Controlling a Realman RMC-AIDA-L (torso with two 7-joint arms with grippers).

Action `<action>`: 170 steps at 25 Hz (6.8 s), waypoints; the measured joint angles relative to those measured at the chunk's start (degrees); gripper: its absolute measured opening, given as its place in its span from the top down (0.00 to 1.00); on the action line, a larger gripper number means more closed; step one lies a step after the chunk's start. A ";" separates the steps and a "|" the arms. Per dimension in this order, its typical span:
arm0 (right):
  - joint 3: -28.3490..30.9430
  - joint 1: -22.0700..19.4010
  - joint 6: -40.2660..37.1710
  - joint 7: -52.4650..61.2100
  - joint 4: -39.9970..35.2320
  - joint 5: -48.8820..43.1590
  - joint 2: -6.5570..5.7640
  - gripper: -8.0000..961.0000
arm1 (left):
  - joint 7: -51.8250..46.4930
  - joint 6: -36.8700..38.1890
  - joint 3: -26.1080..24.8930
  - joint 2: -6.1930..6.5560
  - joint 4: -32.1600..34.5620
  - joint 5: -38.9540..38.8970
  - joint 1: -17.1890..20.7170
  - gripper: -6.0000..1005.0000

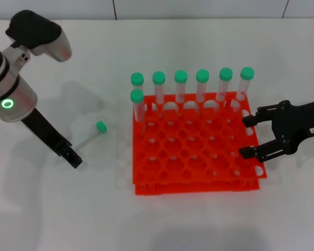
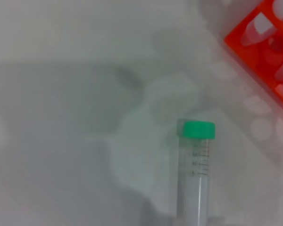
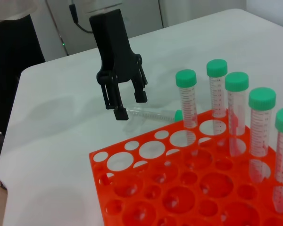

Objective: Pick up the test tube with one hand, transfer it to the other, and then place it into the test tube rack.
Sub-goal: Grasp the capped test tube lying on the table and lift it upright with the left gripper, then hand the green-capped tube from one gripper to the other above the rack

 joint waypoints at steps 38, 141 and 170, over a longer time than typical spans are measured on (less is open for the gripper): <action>-0.09 -0.06 0.75 -0.04 -0.01 0.00 0.13 0.12 | -0.77 -1.76 -0.42 -0.23 -0.78 0.88 0.44 0.83; 6.77 -3.88 -1.06 9.15 -2.91 18.24 1.76 0.12 | 53.37 -7.37 -7.93 1.19 -13.45 -45.52 0.15 0.83; -0.67 -4.06 4.62 -7.36 13.30 38.00 3.13 0.13 | 54.30 -7.71 -7.93 0.50 -13.04 -45.89 0.54 0.83</action>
